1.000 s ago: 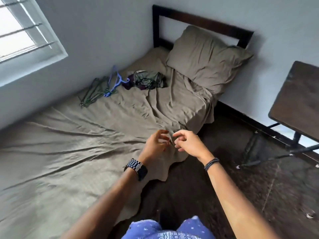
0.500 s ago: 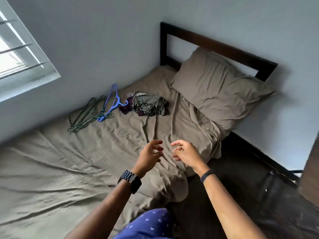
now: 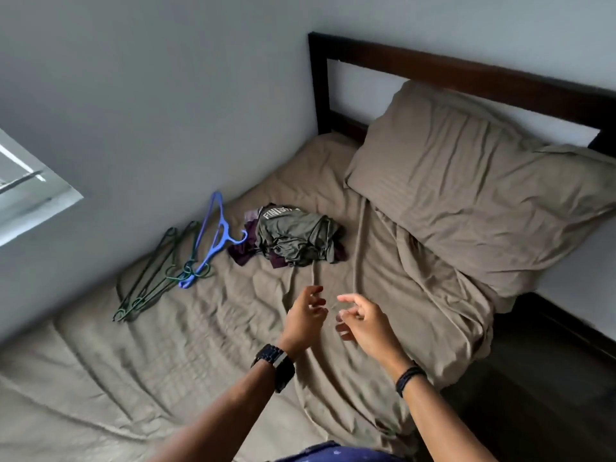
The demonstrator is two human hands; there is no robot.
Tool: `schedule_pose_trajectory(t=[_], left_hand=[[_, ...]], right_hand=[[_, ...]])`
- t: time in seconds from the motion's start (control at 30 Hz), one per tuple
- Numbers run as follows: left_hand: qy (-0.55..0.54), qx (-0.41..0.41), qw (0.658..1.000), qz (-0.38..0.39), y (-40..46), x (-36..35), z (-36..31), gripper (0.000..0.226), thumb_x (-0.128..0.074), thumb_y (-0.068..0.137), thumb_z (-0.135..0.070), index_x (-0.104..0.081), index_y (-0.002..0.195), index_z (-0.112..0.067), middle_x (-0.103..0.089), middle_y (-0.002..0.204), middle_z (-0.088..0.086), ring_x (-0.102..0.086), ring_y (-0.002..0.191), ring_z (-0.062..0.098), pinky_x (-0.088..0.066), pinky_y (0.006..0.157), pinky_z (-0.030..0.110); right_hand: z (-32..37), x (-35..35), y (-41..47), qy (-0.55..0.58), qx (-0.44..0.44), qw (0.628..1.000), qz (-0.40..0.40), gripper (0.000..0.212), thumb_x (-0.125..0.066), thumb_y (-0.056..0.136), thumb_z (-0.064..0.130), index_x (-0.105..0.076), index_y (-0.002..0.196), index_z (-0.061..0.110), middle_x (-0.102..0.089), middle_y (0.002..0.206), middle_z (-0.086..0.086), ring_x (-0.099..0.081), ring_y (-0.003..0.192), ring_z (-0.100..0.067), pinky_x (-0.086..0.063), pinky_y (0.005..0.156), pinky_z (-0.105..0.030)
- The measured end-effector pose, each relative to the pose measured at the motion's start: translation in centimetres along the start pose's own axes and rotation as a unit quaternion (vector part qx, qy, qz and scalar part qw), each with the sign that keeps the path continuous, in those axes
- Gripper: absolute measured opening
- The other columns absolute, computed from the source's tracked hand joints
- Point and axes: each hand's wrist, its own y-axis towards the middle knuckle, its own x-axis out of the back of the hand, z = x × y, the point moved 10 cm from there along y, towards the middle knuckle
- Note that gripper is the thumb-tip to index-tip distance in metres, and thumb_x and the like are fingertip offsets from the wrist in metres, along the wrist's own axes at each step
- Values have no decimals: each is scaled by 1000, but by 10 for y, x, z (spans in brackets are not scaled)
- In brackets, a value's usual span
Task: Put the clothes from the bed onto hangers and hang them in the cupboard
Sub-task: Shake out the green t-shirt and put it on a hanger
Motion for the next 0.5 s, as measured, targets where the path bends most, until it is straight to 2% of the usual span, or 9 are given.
schedule_pose_trajectory(t=[0.1, 0.23, 0.33, 0.37, 0.43, 0.5], left_hand=[[23, -20, 999, 9, 43, -1, 12, 42, -54, 76, -7, -47, 116, -13, -54, 97, 13, -50, 66, 15, -39, 60, 23], [98, -65, 993, 26, 114, -3, 41, 38, -47, 87, 14, -47, 118, -9, -53, 92, 3, -52, 66, 7, -40, 58, 13], [154, -114, 980, 44, 170, -10, 58, 38, -46, 88, 14, -48, 109, -17, -55, 94, 4, -54, 59, -1, -41, 56, 12], [174, -136, 974, 47, 186, -14, 64, 37, -47, 87, 12, -49, 109, -18, -57, 97, 4, -57, 63, -2, -42, 60, 13], [227, -182, 956, 41, 219, -15, 73, 35, -50, 86, 7, -53, 115, -12, -61, 102, 3, -62, 84, 9, -47, 74, 15], [270, -228, 934, 42, 247, -12, 79, 39, -50, 84, 8, -54, 120, -4, -61, 107, 6, -58, 97, 16, -41, 79, 8]], right_hand=[[-27, -15, 37, 35, -11, 999, -4, 28, -48, 93, -2, -59, 102, 22, -59, 80, -3, -62, 61, -11, -51, 55, -21], [-70, -38, 96, 105, -11, 994, -8, 33, -44, 92, -6, -57, 98, 23, -57, 77, -3, -58, 54, -4, -48, 53, -21], [-105, -49, 150, 136, -4, 990, -41, 35, -41, 92, -9, -58, 109, 16, -56, 78, -5, -56, 52, -5, -45, 48, -19], [-117, -50, 167, 143, 0, 988, -57, 36, -40, 92, -9, -58, 112, 15, -56, 79, -6, -56, 51, -6, -44, 46, -18], [-137, -57, 199, 154, 10, 984, -84, 38, -40, 91, -10, -58, 114, 16, -56, 80, -6, -55, 53, -8, -44, 47, -18], [-148, -68, 224, 147, 21, 983, -109, 40, -40, 90, -10, -58, 112, 19, -56, 79, -4, -53, 58, -11, -45, 49, -20]])
